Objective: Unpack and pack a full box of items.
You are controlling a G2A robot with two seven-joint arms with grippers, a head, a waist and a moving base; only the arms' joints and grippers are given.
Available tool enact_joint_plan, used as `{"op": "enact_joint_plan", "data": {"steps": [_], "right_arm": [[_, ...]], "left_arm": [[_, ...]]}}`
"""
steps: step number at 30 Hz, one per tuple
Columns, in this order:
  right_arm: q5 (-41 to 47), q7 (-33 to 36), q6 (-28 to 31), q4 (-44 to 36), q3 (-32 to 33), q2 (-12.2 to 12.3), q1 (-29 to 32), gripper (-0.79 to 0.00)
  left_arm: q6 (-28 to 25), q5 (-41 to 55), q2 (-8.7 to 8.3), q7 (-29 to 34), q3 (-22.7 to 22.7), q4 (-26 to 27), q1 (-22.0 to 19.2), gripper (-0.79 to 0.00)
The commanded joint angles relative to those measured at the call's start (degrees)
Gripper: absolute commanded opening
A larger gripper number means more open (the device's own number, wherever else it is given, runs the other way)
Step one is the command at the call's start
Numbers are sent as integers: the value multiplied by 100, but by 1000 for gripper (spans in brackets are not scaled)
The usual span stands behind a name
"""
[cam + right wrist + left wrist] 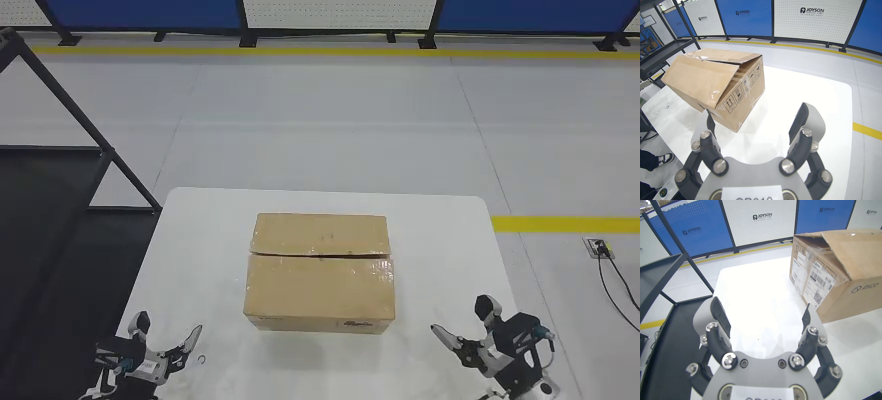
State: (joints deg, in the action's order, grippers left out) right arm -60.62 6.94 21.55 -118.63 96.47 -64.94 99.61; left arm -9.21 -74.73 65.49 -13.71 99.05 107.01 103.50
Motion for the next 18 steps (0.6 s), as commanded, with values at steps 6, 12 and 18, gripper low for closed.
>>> {"op": "enact_joint_plan", "data": {"steps": [6,12,18], "right_arm": [[420,46,144,-6,-120,-11,-13,0],[1630,1065,280,174,-497,-7,-823,0],[3038,2285,80,711,-906,-8,-2003,0]], "left_arm": [[104,381,33,247,-122,38,-143,0],[122,676,54,670,-190,267,-452,0],[-161,1028,49,843,-12,364,-544,0]]}}
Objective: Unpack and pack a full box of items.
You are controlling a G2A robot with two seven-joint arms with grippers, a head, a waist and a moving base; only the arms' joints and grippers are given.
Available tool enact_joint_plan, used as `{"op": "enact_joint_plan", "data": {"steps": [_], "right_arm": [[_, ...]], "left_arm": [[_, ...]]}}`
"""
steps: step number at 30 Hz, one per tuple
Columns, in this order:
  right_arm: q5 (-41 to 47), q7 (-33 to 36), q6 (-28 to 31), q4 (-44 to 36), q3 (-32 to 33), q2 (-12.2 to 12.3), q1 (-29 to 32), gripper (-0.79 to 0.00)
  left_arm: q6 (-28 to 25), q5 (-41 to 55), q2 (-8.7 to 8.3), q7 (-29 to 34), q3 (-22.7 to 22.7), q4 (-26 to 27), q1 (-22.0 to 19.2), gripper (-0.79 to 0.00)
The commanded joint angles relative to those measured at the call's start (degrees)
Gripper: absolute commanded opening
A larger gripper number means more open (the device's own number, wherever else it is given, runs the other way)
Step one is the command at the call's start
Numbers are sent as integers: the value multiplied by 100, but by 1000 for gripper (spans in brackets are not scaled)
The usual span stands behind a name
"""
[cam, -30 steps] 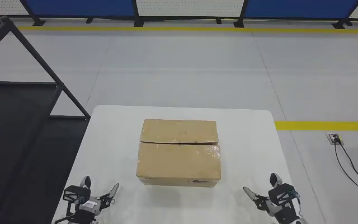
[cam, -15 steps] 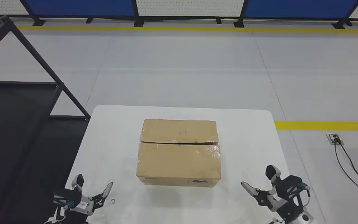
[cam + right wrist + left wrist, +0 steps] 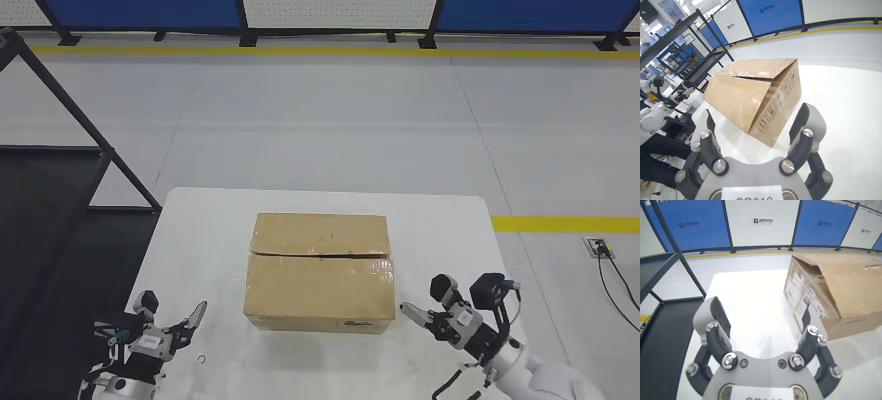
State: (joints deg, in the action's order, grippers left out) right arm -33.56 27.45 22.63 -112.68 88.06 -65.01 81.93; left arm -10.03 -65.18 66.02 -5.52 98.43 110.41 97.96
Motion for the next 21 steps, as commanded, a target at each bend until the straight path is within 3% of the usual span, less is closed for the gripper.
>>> {"op": "enact_joint_plan", "data": {"steps": [1,11,15,21], "right_arm": [[506,386,-74,210,-104,0,-393,0],[625,593,-104,301,-146,6,-556,0],[1397,297,-261,569,-253,-37,-635,0],[2070,561,-313,1078,-615,-76,-1198,0]], "left_arm": [[-162,150,-6,58,94,48,33,0],[-212,198,-8,76,127,65,52,0],[-233,366,0,228,75,102,-37,0],[-159,623,14,506,60,155,-204,0]]}}
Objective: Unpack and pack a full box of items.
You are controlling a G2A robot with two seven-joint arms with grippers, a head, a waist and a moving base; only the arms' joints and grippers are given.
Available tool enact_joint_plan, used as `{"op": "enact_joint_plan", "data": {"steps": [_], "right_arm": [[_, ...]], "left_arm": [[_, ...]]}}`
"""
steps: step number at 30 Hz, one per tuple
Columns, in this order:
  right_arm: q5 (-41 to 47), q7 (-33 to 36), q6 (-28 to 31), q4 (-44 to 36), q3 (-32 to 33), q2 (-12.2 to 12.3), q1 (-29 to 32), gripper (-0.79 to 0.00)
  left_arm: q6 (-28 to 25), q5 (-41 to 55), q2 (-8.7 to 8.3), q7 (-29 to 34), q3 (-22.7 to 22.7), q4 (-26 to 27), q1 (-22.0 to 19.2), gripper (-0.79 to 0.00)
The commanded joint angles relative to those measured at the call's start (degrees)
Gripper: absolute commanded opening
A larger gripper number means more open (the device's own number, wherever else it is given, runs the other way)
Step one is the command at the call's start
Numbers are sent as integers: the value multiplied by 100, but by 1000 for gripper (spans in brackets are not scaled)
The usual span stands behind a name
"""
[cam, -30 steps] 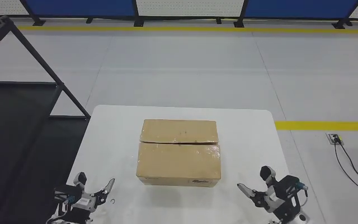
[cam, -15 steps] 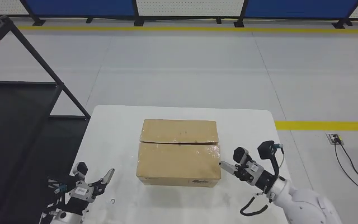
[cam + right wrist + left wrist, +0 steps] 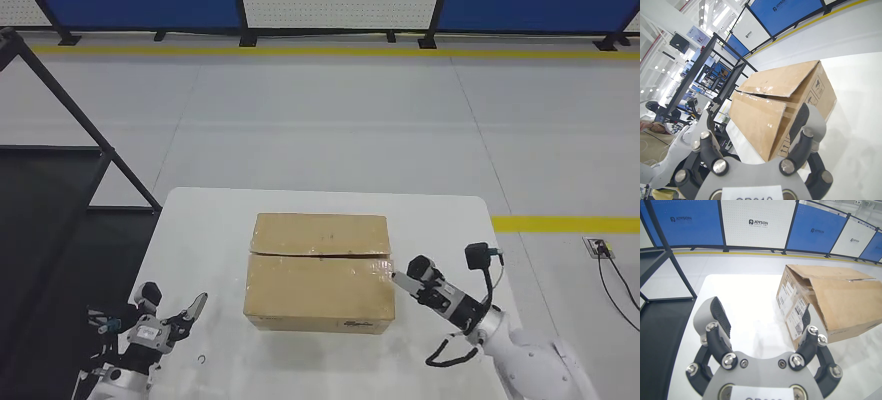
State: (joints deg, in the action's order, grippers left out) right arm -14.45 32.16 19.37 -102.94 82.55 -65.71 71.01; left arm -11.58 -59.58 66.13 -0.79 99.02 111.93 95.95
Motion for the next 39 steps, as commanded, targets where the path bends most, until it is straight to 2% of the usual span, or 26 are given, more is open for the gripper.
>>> {"op": "enact_joint_plan", "data": {"steps": [1,8,14,26,39], "right_arm": [[234,153,14,204,-95,-8,-205,0],[648,624,135,798,-368,-22,-719,0],[1238,1007,450,973,-435,-14,-899,0],[2517,2352,1560,513,-62,149,-478,0],[2380,3211,2007,240,77,326,48,0]], "left_arm": [[-15,97,3,66,15,4,-4,0],[-32,139,4,105,34,-2,6,0],[-32,139,4,105,34,-2,6,0],[-96,115,4,138,0,16,-1,0],[-811,-372,-23,141,-198,82,32,0]]}}
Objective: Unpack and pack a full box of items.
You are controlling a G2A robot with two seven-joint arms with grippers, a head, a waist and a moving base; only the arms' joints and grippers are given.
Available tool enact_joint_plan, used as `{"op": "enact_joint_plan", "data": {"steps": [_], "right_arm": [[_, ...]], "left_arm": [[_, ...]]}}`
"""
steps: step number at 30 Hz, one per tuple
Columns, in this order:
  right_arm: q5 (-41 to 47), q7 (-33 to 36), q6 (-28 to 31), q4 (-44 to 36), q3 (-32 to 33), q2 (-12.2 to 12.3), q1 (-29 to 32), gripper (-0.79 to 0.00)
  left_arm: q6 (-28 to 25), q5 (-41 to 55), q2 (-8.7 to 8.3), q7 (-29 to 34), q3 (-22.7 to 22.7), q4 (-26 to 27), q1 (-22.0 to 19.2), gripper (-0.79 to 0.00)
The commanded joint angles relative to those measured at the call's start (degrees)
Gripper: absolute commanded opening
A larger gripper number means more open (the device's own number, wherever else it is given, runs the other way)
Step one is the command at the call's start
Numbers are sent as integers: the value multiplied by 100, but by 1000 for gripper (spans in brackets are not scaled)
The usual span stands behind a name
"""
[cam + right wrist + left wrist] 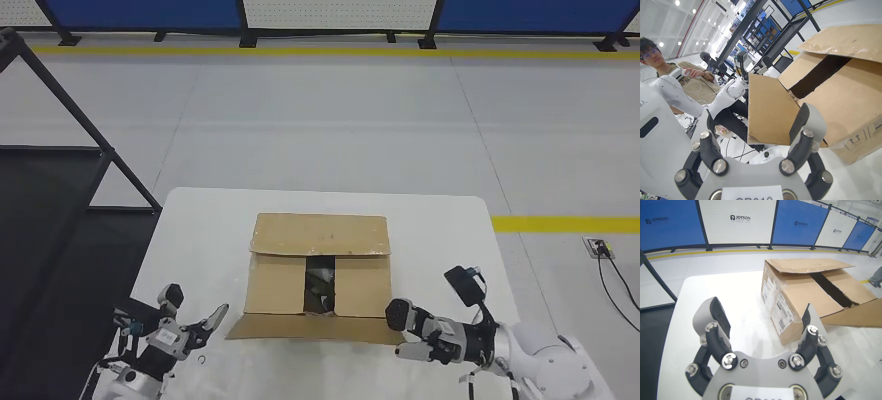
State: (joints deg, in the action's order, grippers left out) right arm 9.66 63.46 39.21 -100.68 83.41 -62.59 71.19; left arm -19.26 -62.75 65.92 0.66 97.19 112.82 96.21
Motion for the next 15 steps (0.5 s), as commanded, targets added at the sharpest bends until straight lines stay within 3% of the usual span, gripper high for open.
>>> {"op": "enact_joint_plan", "data": {"steps": [1,10,15], "right_arm": [[-57,129,32,28,-14,27,58,0],[-280,148,13,234,-194,130,86,0],[-159,42,118,303,-276,168,28,0]], "left_arm": [[-77,-89,-4,3,-33,-18,4,0],[-717,-585,-55,181,-133,-79,29,0],[-754,-871,-68,222,-203,-121,45,0]]}}
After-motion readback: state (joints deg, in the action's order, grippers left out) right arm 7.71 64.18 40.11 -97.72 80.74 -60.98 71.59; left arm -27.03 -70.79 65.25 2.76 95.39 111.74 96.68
